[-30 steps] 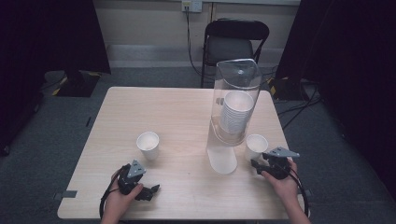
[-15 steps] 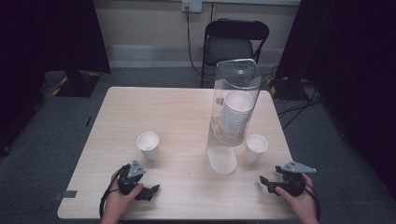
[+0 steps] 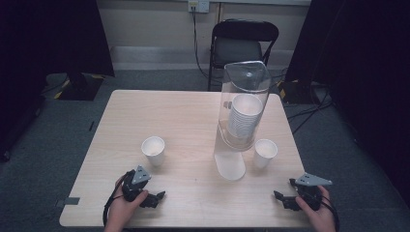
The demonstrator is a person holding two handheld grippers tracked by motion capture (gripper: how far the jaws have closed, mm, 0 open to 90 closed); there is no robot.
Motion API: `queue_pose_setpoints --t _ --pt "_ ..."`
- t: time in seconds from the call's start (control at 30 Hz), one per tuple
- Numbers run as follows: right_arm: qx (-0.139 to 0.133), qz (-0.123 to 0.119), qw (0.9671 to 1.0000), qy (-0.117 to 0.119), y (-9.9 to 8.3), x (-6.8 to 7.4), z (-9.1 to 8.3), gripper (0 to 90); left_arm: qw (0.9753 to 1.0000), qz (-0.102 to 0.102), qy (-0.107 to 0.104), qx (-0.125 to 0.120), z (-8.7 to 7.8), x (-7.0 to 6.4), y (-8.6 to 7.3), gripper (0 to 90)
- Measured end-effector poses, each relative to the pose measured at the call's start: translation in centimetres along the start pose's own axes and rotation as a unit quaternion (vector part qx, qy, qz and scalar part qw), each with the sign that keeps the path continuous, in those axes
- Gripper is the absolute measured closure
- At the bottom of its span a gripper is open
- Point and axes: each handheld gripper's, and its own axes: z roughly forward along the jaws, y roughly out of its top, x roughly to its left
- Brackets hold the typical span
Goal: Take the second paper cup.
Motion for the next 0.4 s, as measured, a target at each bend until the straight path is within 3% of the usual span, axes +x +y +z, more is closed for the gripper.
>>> queue_pose_setpoints --t 0.3,0.4 --pt "0.000 -0.005 1.0000 -0.008 -0.40 -0.31 -0.46 14.3 1.0000 -0.002 0.000 -0.001 0.01 -0.02 0.00 0.0" --pt "-0.012 0.003 0.9998 -0.017 -0.64 -0.69 -0.85 14.3 1.0000 -0.002 0.000 -0.001 0.01 -0.02 0.00 0.0"
